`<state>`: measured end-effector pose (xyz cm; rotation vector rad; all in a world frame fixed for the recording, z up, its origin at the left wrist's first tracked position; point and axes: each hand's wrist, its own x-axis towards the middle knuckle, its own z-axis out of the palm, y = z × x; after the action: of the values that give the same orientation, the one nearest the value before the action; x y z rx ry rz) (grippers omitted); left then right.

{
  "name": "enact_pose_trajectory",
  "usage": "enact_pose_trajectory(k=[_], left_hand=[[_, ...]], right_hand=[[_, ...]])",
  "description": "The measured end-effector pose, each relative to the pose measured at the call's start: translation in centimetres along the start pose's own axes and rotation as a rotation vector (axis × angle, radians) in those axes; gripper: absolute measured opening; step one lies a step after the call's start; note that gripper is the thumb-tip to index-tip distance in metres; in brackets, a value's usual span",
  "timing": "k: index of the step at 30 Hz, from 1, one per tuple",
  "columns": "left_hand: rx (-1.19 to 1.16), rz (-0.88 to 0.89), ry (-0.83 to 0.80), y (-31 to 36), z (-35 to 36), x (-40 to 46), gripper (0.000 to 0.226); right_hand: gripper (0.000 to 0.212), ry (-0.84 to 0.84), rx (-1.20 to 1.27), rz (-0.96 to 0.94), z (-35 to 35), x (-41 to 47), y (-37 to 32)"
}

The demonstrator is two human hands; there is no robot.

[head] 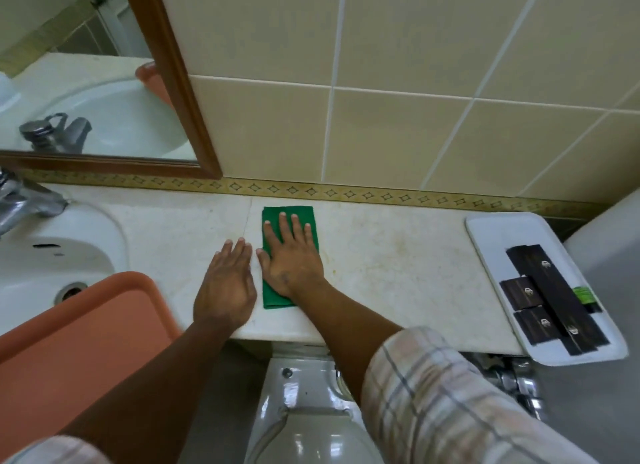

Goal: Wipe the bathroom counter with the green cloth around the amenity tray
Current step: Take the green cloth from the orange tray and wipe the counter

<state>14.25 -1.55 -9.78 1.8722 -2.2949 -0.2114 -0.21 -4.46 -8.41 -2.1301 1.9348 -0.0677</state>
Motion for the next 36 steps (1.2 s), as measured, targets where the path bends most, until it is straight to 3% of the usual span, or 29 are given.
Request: enact_pose_trajectory(k=[4, 12, 15, 20, 29, 36], left_hand=[[-0.015, 0.003, 0.003, 0.1, -0.4, -0.1, 0.052], [-0.054, 0.025, -0.036, 0.8, -1.2, -0.3, 0.051], [-0.064, 0.017, -0.040, 1.1, -1.2, -0.3, 0.051], [-0.054, 0.012, -0.048, 1.1, -1.4, -0.4, 0.052], [-0.057, 0.007, -0.066, 2.0, -2.1, -0.6, 0.053], [-0.044, -0.003, -0.061, 1.7, -2.2, -0.9, 0.054]], right_hand=[[0.064, 0.009, 0.017, 0.010, -0.6, -1.3, 2.9], [0.063, 0.082, 0.002, 0.271, -4.8, -7.1, 21.9], [0.062, 0.071, 0.003, 0.282, -5.8, -8.3, 26.4], [0.061, 0.095, 0.019, 0.266, -5.3, -9.1, 26.3], [0.063, 0.085, -0.013, 0.287, -2.9, -18.7, 23.9], [0.068, 0.069, -0.026, 0.211, -1.2, -16.5, 15.2]])
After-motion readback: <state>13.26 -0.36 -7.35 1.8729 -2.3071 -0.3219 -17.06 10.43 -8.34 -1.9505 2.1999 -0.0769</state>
